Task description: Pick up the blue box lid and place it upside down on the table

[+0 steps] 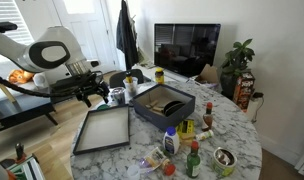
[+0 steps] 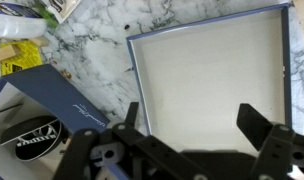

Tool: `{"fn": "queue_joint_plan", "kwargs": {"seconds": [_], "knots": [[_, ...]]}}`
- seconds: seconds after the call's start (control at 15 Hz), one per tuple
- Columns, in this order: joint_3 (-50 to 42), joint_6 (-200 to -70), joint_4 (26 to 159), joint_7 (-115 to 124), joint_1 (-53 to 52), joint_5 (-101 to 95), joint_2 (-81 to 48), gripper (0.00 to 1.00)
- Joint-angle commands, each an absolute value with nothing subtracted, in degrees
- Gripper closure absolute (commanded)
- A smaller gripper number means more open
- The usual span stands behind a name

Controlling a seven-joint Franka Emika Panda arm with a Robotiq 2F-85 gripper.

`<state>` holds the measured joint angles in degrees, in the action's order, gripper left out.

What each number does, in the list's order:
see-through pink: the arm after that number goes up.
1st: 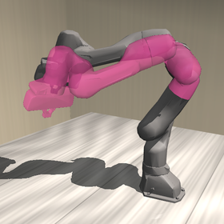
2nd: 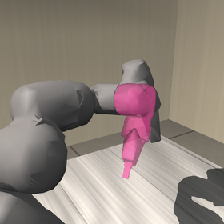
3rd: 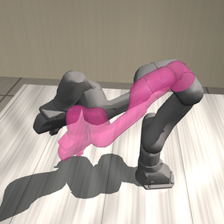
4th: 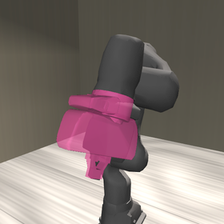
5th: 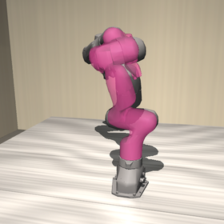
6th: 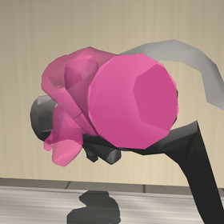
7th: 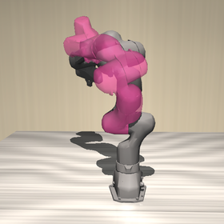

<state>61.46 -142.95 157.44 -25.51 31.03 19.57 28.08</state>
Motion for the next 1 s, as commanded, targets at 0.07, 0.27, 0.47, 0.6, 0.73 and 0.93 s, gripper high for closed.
{"fn": "queue_joint_plan", "kwargs": {"seconds": [0.07,0.27,0.47,0.6,0.73,0.93], "knots": [[52.9,-141.05,157.35,-26.96,27.46,25.71,30.93,0.0],[44.09,-132.93,154.94,-27.24,23.8,30.52,35.6,0.0],[28.96,-124.72,151.99,-18.87,13.42,23.51,37.2,0.0],[20.02,-119.82,149.34,-13.02,6.36,18.15,37.94,0.0],[14.79,-114.85,146.33,-9.56,1.83,15.91,39.47,0.0],[11.0,-109.24,142.56,-5.65,-2.32,14.06,40.51,0.0]]}}
